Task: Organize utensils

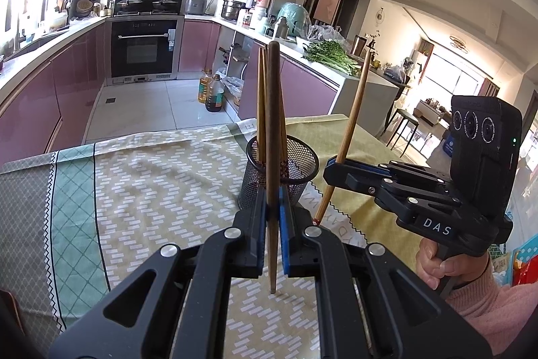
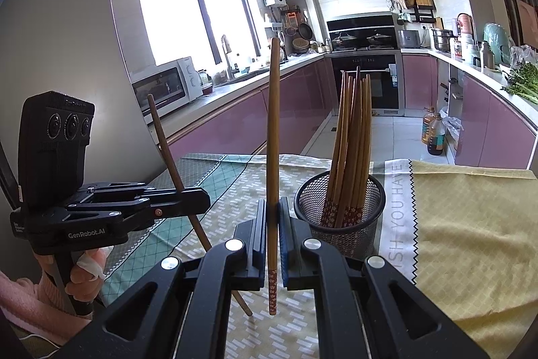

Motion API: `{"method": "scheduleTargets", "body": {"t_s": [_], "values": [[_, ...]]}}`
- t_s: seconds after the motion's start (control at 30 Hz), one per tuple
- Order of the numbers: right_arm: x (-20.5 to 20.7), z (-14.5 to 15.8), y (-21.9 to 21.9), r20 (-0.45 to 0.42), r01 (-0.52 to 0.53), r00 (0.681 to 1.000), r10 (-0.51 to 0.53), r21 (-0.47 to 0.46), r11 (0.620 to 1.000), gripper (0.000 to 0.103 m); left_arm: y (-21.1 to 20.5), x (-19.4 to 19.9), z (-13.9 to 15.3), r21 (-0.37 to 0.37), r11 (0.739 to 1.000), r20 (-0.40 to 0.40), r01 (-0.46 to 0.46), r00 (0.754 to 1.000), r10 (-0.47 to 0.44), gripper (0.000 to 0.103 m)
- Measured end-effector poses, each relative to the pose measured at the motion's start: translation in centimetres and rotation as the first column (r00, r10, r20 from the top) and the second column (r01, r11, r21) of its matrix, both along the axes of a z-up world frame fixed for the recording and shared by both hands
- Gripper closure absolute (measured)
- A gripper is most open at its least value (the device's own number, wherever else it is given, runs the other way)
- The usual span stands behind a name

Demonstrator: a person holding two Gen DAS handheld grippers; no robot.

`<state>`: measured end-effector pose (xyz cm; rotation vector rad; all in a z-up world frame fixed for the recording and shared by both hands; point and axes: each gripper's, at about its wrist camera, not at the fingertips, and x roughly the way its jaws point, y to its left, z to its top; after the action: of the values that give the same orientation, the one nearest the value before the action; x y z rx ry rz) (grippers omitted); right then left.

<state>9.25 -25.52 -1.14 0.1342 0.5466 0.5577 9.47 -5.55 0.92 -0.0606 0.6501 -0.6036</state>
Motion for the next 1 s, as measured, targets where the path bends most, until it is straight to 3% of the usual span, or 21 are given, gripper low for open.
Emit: {"method": "scheduleTargets", "body": {"t_s": [1.0], "values": [[0.33,0.68,0.04,0.016,0.008,1.0,-0.008,0.002,1.0,0.097,-0.93,0.46,1.01,0.01,1.0,0.023,0.025,0.999,-0.025,0.096]]}}
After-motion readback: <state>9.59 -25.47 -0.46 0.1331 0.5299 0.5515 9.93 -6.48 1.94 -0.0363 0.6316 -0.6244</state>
